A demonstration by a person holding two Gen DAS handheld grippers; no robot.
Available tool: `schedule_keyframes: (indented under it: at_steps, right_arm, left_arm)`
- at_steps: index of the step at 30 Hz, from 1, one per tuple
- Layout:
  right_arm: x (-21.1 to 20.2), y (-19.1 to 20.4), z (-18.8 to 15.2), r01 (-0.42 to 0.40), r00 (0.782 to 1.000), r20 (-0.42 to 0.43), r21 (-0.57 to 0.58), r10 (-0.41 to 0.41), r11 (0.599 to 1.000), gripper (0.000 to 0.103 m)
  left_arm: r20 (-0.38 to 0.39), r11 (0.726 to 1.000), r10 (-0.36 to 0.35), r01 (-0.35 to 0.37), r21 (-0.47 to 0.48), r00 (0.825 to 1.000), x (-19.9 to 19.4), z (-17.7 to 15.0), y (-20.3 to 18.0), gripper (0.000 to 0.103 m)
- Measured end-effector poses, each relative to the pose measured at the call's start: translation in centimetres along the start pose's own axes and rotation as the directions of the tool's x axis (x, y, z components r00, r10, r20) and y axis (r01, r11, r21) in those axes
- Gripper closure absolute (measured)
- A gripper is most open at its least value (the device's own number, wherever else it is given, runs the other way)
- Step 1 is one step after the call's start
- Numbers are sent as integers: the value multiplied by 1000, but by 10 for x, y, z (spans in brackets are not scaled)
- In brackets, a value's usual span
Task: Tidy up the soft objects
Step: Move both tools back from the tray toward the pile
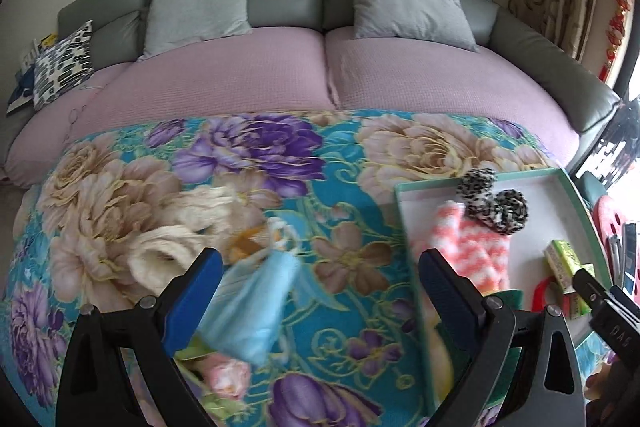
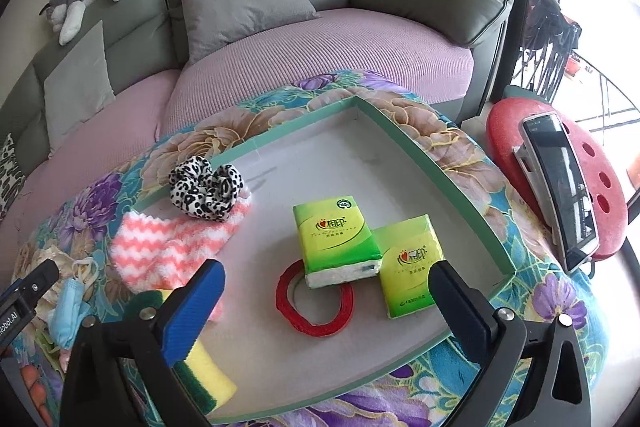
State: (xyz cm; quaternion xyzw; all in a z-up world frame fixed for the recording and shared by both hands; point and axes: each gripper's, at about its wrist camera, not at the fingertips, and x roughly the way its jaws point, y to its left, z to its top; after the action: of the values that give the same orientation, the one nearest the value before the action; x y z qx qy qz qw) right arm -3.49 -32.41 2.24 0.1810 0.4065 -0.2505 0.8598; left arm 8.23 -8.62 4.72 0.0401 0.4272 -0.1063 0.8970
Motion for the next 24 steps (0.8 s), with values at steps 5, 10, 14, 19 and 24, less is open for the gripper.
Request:
schedule_keyframes:
  at_steps: [5, 10, 14, 19, 24]
  right_arm:
    - [-2, 26, -5, -13, 1000, -10, -78, 12, 997, 0]
    - [-17, 56, -10, -60, 998, 14, -155, 63, 986, 0]
    - [-27, 83, -15, -107, 993, 20, -222, 114, 969, 0]
    - [-32, 114, -26, -180, 983, -5, -282, 186, 942, 0]
    - [-36, 140, -36, -237, 970, -28, -327, 242, 915, 0]
  left_arm:
    - [6, 996, 78, -78, -50, 997, -7, -5, 39, 5]
    - [-14, 983, 148, -148, -110, 989, -13, -15, 81, 5]
    - [-32, 966, 186, -189, -178, 982, -18, -22, 111, 5]
    - [-45, 949, 205, -210, -236, 978, -24, -29, 135, 5]
    - [-59, 940, 206, -214, -264, 977, -27, -37, 152, 5]
